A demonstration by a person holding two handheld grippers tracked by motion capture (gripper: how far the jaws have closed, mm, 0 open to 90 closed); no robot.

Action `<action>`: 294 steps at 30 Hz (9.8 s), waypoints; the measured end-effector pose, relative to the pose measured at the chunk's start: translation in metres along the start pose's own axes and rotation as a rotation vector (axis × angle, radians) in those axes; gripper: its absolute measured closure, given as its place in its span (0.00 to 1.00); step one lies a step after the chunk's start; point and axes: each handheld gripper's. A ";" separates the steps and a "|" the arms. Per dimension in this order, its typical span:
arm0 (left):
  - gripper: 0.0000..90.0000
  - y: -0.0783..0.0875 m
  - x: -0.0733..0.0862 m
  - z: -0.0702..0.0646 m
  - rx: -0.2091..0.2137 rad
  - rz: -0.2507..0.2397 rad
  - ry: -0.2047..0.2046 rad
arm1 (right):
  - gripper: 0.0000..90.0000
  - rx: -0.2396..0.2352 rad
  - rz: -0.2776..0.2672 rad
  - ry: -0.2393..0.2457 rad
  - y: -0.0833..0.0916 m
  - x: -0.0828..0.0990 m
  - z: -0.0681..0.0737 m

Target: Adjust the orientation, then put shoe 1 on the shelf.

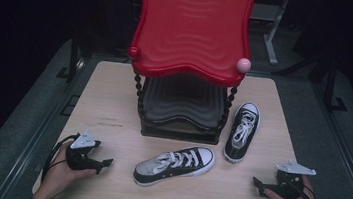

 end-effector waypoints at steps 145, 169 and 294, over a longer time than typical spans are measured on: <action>0.87 -0.042 -0.119 -0.143 0.501 -0.029 -0.161 | 0.48 -0.518 -0.135 0.220 -0.010 -0.081 0.164; 0.96 -0.039 -0.121 -0.140 0.498 -0.022 -0.149 | 0.94 -0.612 -0.034 0.155 -0.027 -0.079 0.161; 0.49 -0.018 -0.134 -0.081 0.089 -0.250 -0.185 | 0.60 -0.394 -0.222 0.379 -0.066 -0.159 0.188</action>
Point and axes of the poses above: each handheld gripper's, and its own axes: y roughly backward along the jaws, x roughly out of its underside, z roughly to its left, and after that the axes turned 4 degrees about -x, right-handed
